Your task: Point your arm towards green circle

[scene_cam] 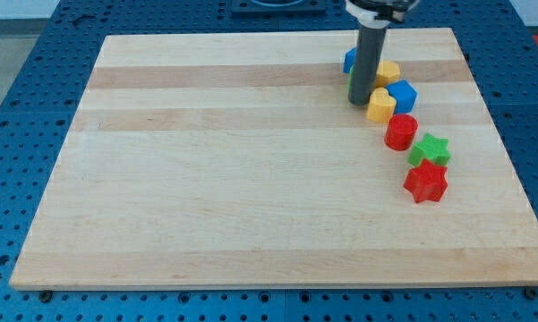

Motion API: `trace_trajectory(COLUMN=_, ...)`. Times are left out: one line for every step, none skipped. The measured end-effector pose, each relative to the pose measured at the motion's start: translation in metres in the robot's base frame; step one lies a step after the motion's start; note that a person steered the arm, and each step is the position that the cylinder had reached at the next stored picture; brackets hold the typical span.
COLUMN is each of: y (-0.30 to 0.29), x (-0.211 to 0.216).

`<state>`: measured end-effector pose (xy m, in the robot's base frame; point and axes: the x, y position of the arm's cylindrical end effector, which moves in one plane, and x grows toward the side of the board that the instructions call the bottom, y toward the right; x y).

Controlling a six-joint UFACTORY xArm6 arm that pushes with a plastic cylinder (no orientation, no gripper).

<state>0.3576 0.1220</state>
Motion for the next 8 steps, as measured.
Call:
trace_trajectory(y=0.012, x=0.013)
trace_trajectory(y=0.019, x=0.021)
trace_trajectory(y=-0.002, x=0.021)
trace_trajectory(y=-0.017, x=0.023)
trace_trajectory(y=-0.017, x=0.033)
trace_trajectory(y=-0.006, x=0.036)
trace_trajectory(y=0.001, x=0.036)
trace_trajectory(y=0.004, x=0.036)
